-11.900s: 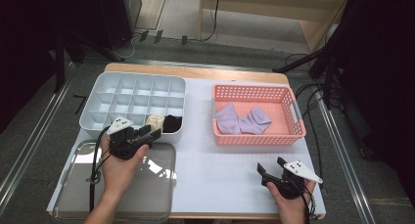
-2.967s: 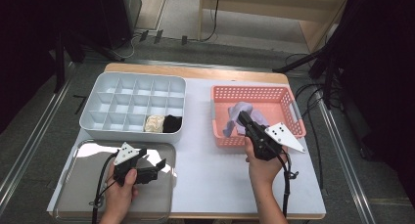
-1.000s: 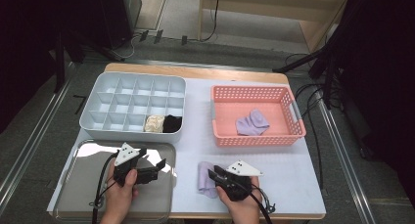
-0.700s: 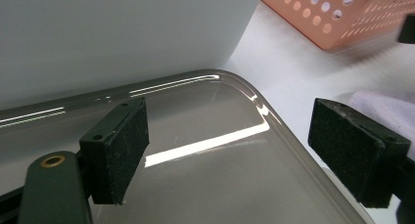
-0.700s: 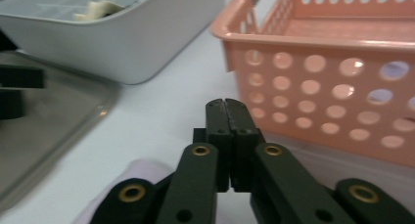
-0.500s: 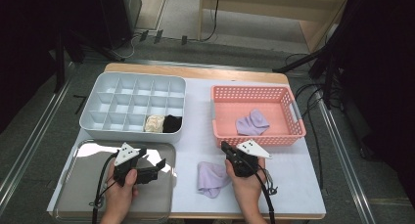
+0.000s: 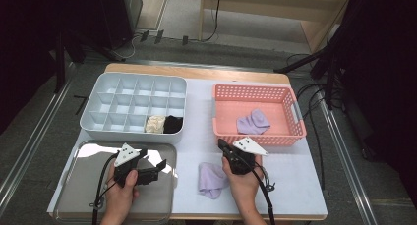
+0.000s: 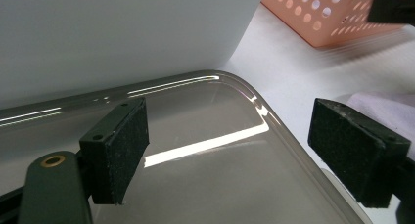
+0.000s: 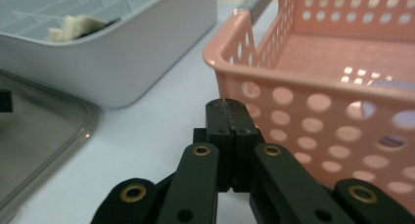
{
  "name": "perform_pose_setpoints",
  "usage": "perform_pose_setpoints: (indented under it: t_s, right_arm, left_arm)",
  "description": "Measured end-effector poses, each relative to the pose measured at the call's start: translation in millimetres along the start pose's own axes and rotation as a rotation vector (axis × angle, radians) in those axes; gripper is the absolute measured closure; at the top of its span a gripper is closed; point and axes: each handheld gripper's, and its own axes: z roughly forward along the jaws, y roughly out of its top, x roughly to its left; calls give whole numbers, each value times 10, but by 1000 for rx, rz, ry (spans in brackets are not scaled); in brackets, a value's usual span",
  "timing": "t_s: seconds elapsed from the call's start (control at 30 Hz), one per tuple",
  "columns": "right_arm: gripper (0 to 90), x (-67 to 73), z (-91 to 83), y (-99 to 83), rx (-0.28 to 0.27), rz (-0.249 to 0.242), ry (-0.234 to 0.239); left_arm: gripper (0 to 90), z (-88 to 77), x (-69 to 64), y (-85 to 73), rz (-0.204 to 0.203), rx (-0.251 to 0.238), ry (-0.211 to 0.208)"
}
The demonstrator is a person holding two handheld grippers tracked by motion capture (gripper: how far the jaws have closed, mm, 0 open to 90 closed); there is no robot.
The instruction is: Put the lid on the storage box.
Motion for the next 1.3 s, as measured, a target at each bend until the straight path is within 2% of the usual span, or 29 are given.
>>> perform_pose_setpoints:
  t_s: [0.1,0.27,0.37,0.53,0.67,0.8,0.9,0.97,1.1,1.3]
  right_arm:
    - [816,-42,-148,77,-66,-3,-30]
    - [684,-253,-238,217,-154,5,-106]
    - [628,-366,-218,275,-162,11,-143]
    - [573,-591,-129,348,-151,31,-199]
    - [556,-712,-56,403,-141,50,-219]
    - [541,-798,12,469,-125,57,-230]
    - [579,-862,56,512,-123,50,-234]
    - [546,-898,102,537,-101,49,-260]
    - [501,-963,202,559,-53,64,-279]
    - [498,-1036,295,567,-15,106,-311]
  left_arm:
    - [161,4,-5,0,4,-1,3]
    - [161,5,-8,1,7,3,7]
    - [161,5,-8,3,9,7,7]
    - [161,7,-9,2,8,3,7]
    - [161,4,-8,1,8,3,6]
    - [161,3,-6,0,6,1,4]
    - [161,5,-7,0,5,0,4]
    - [161,3,-4,1,8,3,3]
    - [161,3,-4,0,7,3,3]
    - [161,2,-2,0,7,1,1]
